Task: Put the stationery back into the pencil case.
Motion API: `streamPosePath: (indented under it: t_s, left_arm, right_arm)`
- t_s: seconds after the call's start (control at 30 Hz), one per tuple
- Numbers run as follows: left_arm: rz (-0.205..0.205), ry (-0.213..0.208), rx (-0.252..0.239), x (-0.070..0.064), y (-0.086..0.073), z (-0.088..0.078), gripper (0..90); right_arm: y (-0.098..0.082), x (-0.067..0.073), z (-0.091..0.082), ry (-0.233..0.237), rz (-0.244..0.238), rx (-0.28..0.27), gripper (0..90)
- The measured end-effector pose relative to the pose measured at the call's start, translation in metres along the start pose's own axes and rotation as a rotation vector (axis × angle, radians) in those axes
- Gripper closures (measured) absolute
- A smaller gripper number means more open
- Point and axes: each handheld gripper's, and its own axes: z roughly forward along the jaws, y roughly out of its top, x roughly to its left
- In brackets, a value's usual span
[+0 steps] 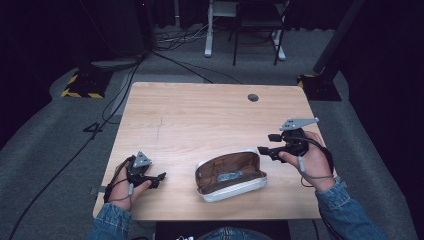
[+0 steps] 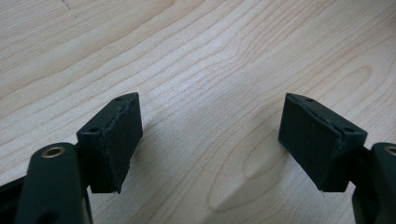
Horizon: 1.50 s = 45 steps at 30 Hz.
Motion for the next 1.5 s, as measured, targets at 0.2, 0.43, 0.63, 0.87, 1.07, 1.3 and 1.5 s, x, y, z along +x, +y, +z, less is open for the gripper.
streamPosePath:
  t_s: [0.2, 0.43, 0.63, 0.87, 1.07, 1.3, 1.5]
  left_arm:
    - [0.002, 0.000, -0.001, 0.000, 0.000, 0.000, 21.3]
    - [0.001, 0.003, -0.004, 0.000, 0.000, 0.001, 21.1]
    - [-0.001, 0.003, -0.005, 0.000, 0.000, 0.001, 21.0]
    - [0.004, 0.007, -0.005, 0.000, 0.000, 0.001, 21.0]
    - [0.004, 0.007, -0.005, 0.000, 0.000, 0.001, 21.0]
    - [0.004, 0.007, -0.005, 0.000, 0.000, 0.001, 21.0]
    - [0.001, 0.004, -0.003, 0.000, 0.000, 0.001, 20.9]
  right_arm:
    - [-0.012, -0.029, -0.003, -0.055, 0.019, -0.005, 33.8]
    - [-0.033, -0.061, -0.001, -0.103, 0.048, 0.002, 34.9]
    - [-0.052, -0.084, 0.003, -0.134, 0.092, 0.000, 33.7]
    - [-0.077, -0.105, 0.011, -0.200, 0.102, 0.006, 33.0]
    - [-0.091, -0.113, 0.016, -0.223, 0.120, -0.004, 32.9]
    - [-0.105, -0.119, 0.019, -0.247, 0.120, 0.002, 30.9]
    - [-0.117, -0.123, 0.027, -0.254, 0.114, 0.033, 30.8]
